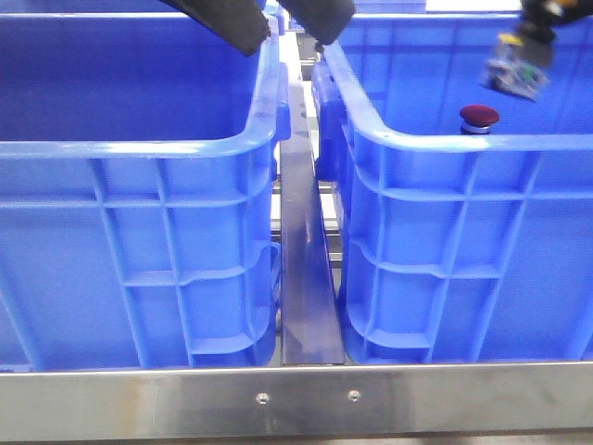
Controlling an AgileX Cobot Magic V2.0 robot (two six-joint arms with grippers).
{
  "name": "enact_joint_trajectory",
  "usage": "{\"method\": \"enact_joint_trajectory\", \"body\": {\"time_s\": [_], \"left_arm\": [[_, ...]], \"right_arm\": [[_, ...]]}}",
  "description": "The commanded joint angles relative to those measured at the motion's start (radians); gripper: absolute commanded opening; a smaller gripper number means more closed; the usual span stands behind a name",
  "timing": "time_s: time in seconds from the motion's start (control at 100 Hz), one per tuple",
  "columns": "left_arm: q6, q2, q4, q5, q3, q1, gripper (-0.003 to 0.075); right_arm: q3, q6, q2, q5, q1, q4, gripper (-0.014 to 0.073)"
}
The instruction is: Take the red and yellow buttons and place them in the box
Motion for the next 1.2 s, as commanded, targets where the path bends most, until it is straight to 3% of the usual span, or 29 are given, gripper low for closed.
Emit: {"method": "enact_joint_trajectory", "body": {"time_s": [0.0, 0.21, 0.49, 1.19], "left_arm": [[-0.003, -0.034, -0.031, -0.044, -0.025, -0.005, 0.0512], [-0.003, -0.034, -0.033, -0.04, -0.025, -0.005, 0.0512], [-0.003, -0.034, -0.035, -0.04, -0.025, -0.005, 0.0512], [-0.003, -0.034, -0.053, -0.042, -0.025, -0.005, 0.0512]], "right_arm": [[0.012, -0.045, -0.034, -0.154, -0.005, 0.029, 0.0167], [0.115, -0.055, -0.028, -0.446, -0.004, 0.045, 0.0167], [0.114, -0.055, 0.052, -0.654, -0.004, 0.077, 0.0167], [-0.064, -0.055, 0.321, -0.647, 0.033, 0.099, 0.0171]]}}
